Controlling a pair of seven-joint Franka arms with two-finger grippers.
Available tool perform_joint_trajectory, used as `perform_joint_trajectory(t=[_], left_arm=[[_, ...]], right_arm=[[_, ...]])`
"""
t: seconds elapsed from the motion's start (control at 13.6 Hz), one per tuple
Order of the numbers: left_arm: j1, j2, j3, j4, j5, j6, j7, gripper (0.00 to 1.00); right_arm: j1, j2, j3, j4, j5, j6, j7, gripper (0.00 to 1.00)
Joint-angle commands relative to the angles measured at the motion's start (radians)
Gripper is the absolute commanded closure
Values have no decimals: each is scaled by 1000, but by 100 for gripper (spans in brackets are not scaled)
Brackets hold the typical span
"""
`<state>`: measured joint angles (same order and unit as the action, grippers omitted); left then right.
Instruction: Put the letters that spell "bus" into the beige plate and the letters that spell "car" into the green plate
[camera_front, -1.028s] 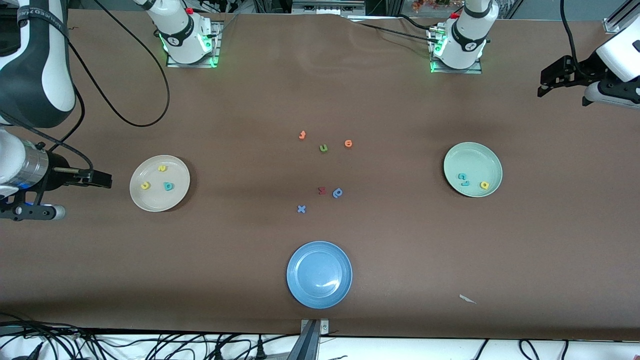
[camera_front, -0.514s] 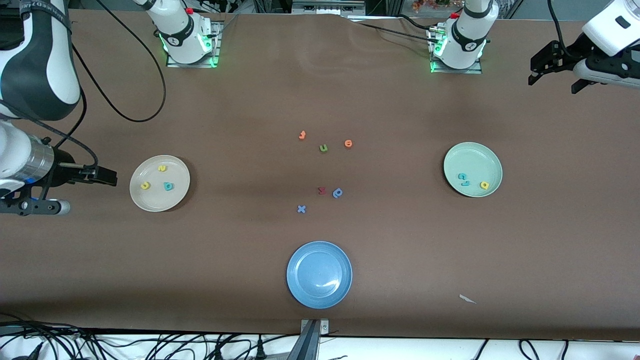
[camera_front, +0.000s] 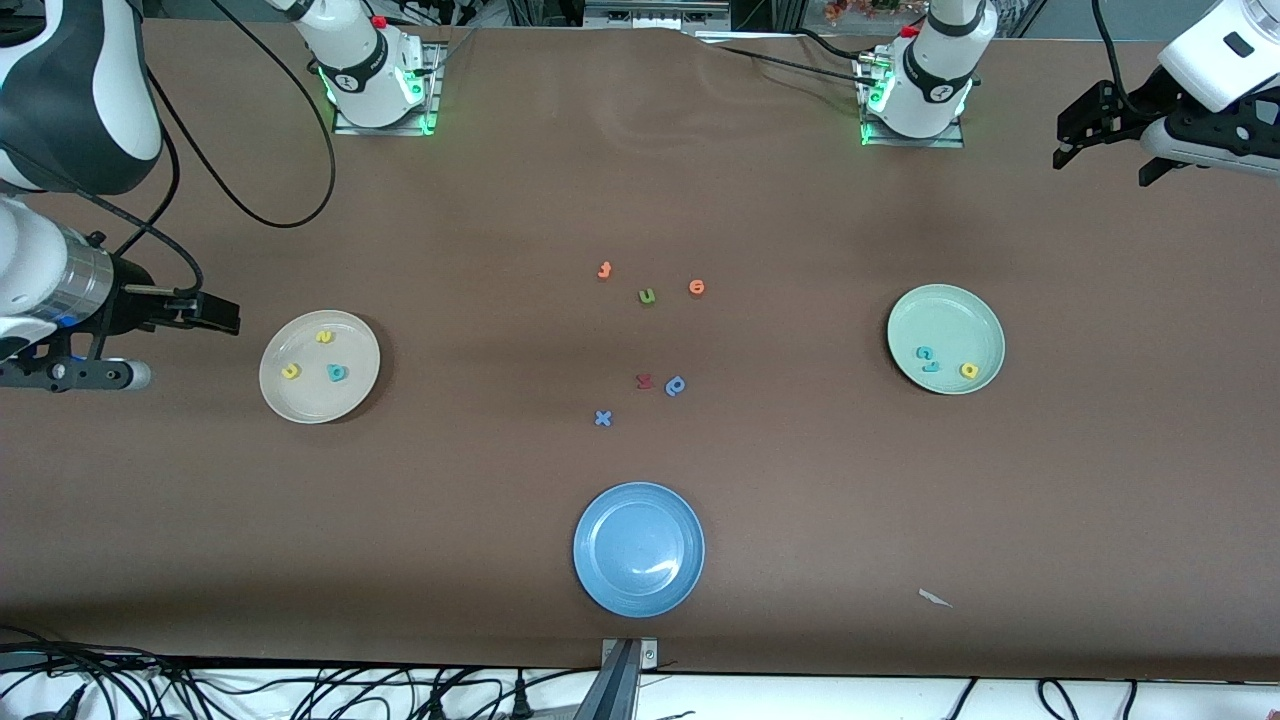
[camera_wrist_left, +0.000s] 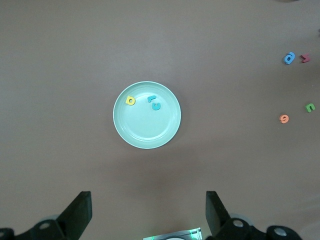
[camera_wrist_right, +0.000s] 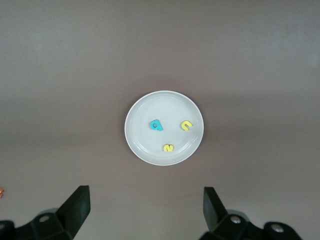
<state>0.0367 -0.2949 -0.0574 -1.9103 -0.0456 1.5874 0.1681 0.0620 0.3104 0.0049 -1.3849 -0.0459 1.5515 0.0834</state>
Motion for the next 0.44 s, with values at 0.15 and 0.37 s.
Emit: perform_joint_trajectory(t=[0.15, 0.37], left_arm=[[-1, 161, -5, 216, -10, -58, -7, 0], [0, 192, -5, 260, -10, -107, -7, 0]], right_arm=[[1, -16, -3, -25, 29, 4, 13, 0], [-1, -14, -2, -16, 40, 4, 53, 0]])
